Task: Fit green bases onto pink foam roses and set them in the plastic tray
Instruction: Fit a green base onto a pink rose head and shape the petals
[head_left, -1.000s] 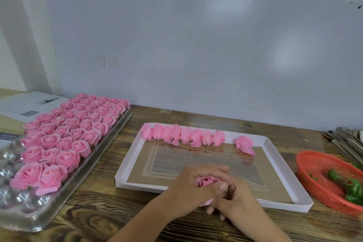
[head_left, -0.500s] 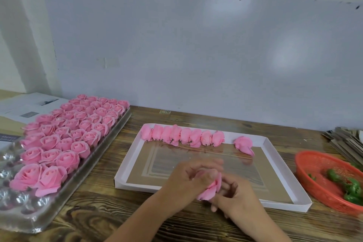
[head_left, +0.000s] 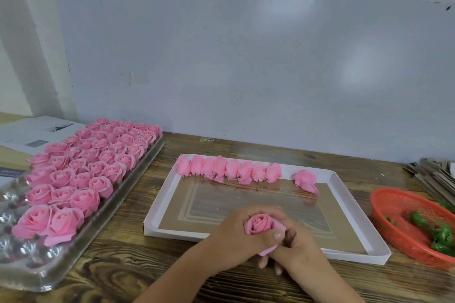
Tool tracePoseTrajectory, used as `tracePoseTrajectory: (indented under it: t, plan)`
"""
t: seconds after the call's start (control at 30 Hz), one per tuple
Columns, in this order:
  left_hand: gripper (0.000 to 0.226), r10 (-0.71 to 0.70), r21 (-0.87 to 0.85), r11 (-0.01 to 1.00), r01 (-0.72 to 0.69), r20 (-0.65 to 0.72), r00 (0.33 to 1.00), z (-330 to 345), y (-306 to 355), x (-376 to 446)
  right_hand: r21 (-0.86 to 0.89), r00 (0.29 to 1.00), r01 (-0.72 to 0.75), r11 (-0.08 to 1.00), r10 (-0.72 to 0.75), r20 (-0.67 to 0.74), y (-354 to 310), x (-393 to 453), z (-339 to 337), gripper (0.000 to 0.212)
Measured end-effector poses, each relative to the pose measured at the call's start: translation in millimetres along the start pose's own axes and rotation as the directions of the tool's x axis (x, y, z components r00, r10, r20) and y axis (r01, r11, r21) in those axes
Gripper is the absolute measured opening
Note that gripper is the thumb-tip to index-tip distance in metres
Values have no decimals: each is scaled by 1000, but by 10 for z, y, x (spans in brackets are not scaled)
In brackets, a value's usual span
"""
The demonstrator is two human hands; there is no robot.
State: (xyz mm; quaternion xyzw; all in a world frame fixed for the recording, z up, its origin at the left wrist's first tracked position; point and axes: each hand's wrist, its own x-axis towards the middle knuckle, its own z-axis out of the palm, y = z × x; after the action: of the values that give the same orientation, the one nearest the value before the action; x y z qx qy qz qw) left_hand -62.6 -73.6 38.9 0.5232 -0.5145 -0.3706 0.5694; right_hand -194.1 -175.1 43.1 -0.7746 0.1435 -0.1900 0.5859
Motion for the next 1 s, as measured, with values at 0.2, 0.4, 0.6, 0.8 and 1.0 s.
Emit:
tracePoseTrajectory:
  t: [0.2,0.4,0.6,0.8,1.0]
  plan:
    - [45,-14,-2,1000,14,-124,992,-8,-37,10,3,1000,-7,1000,7,-28,-28,-3,-22,18]
    - [16,34,94,995,-24,-108,994,15,2,-7,-87,997,-20,996,27,78,-45,-8,37,14]
    - [21,-15,45,999,15,-4,1000,-7,-28,13,-101,998,-6,995,13,70,16,15,20,44]
    - [30,2,-20,1000,-2,25,1000,-13,-9,10,93,1000,-4,996,3,17,26,16,1,24]
    - [59,16,-69,998,-10,74,997,5,21,18,286,983,68,956,-15,-183,94,48,-69,32]
